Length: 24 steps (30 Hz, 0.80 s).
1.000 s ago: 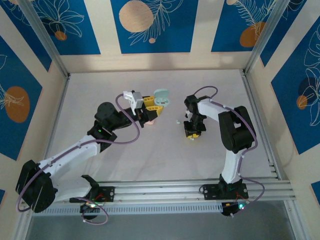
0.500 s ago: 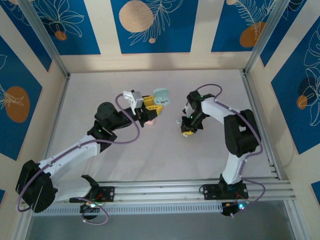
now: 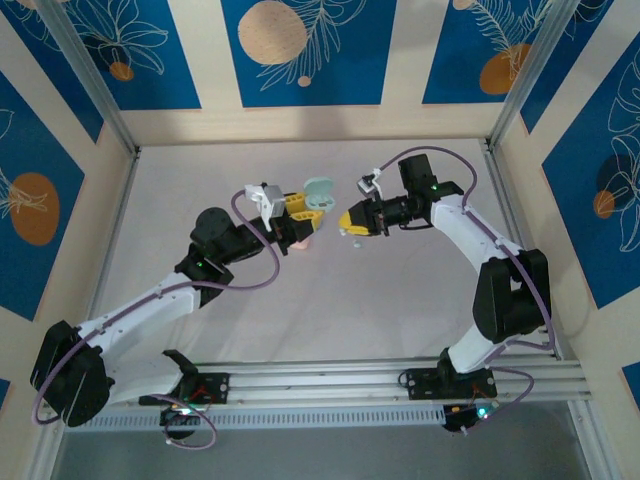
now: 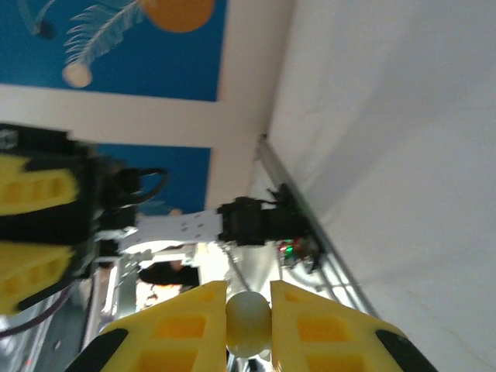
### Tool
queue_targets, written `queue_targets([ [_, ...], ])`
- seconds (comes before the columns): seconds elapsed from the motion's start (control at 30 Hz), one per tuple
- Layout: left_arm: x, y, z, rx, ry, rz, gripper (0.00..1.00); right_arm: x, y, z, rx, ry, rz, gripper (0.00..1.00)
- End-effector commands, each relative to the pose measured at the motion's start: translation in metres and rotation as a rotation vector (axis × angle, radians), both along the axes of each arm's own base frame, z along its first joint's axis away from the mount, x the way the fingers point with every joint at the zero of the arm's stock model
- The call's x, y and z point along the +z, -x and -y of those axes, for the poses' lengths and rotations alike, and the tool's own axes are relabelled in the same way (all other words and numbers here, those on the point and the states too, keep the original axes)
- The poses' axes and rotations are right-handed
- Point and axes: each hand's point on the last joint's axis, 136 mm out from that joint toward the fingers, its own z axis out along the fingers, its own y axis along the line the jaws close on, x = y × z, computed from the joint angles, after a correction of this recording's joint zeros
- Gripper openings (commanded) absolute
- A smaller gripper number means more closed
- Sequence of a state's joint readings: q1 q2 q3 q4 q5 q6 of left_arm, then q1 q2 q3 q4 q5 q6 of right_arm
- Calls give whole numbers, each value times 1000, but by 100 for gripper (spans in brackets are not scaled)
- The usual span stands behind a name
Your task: Insert wireless bluetooth earbuds into charging case
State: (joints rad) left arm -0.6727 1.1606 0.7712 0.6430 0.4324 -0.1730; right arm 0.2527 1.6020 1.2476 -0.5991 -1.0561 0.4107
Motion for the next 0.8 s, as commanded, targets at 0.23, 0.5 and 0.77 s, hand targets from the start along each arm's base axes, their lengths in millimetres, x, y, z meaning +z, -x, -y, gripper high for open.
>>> queue_targets([
  [0.23,9,4,-8,43,2,59,24,33,10,3,50,-120,-44,16],
  [0.5,2,0,-5,45,-24,56,24,32,2,8,-27,-53,-41,17],
  [0.77,-8,-2,2,20,-45,49,24,72,4,26,-105,-55,61,17],
])
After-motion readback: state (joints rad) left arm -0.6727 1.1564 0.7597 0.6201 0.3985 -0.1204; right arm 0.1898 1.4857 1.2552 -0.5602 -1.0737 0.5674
